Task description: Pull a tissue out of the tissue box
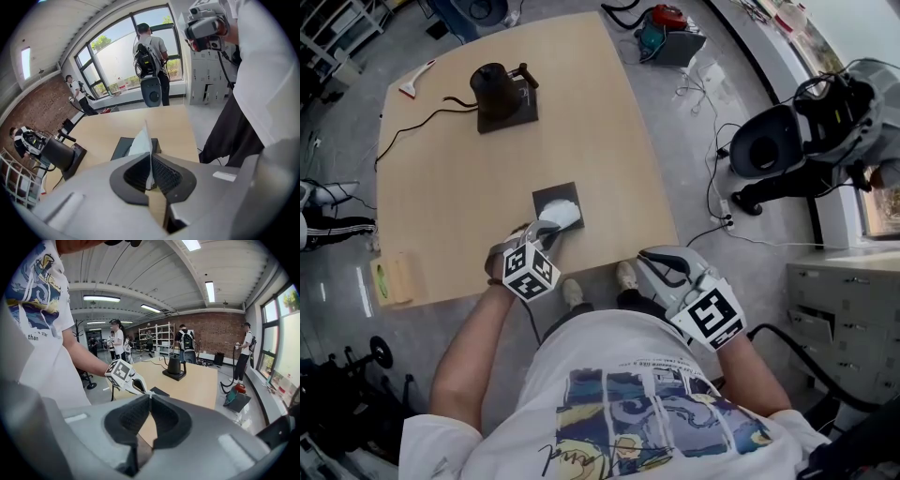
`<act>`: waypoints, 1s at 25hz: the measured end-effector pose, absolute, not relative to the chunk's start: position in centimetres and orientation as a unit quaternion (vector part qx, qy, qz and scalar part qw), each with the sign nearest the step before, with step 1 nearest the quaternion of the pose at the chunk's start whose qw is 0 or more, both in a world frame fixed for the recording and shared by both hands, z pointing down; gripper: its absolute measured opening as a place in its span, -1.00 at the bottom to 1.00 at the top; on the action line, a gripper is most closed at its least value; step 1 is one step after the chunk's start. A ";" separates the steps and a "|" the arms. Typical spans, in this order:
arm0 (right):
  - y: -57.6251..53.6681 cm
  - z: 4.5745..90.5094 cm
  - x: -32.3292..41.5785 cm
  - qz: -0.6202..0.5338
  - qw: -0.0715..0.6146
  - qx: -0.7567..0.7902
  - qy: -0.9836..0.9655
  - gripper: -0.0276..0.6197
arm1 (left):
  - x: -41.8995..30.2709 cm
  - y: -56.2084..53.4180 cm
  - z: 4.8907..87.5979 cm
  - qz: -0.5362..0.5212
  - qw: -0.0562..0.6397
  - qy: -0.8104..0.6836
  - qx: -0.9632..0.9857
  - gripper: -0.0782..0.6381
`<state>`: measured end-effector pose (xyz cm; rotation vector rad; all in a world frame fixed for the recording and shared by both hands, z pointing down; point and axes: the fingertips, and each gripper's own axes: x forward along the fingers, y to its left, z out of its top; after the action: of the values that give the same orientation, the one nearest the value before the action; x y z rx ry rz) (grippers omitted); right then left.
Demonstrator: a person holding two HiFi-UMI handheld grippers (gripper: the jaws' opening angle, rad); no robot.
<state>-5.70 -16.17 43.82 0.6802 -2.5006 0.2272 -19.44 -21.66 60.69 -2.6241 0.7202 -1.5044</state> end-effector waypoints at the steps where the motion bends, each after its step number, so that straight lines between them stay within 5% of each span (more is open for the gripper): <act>1: -16.2 43.8 -5.7 0.084 0.266 0.251 -0.927 -0.87 | -19.5 -21.8 60.4 -0.483 0.011 0.230 -0.845 -0.76; 12: -16.5 44.0 -4.8 0.080 0.266 0.242 -0.930 -0.87 | -19.3 -22.5 56.9 -0.465 -0.054 0.233 -0.853 -0.76; 25: -17.2 44.3 -4.9 0.070 0.260 0.222 -0.937 -0.87 | -21.4 -23.5 54.5 -0.496 -0.039 0.241 -0.833 -0.76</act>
<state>-4.91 -17.16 44.26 0.5999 -2.5378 0.1908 -21.38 -23.52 54.49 -2.6837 0.7764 -1.5985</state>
